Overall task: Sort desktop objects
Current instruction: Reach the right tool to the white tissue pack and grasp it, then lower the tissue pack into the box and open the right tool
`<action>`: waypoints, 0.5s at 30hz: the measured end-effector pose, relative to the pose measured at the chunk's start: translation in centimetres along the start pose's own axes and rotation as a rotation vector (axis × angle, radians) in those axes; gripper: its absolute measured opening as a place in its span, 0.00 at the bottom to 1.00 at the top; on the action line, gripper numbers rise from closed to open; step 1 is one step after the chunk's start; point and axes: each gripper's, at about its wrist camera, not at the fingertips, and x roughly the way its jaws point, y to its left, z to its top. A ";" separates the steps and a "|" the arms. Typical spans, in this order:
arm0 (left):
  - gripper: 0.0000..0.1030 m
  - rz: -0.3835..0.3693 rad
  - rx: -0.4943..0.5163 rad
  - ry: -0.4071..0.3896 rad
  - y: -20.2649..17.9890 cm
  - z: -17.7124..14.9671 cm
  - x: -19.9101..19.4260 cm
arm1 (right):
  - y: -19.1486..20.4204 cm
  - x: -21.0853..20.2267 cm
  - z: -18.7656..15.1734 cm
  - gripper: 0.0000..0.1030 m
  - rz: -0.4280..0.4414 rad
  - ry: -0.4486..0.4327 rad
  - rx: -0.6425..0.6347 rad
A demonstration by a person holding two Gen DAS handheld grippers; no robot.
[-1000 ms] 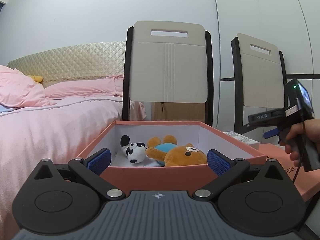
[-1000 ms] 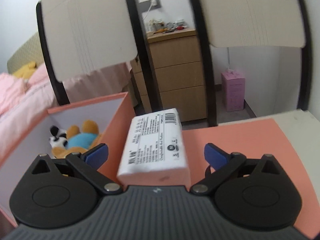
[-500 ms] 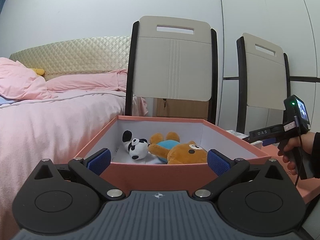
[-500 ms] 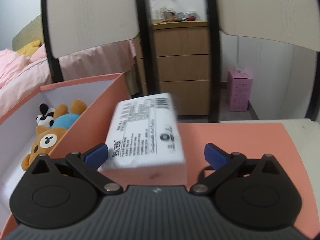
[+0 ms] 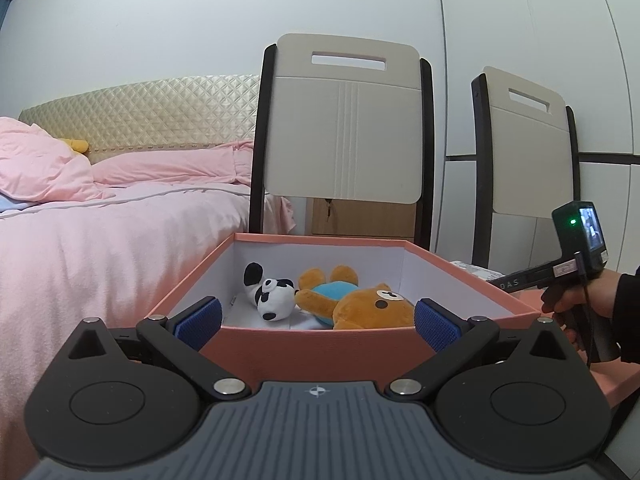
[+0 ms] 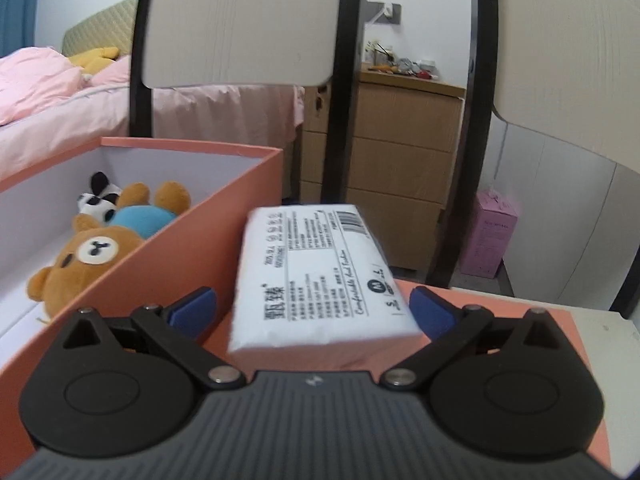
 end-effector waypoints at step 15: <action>1.00 -0.015 -0.065 -0.014 1.1 0.7 -0.4 | -1.4 -4.9 2.7 0.82 -0.093 0.011 0.198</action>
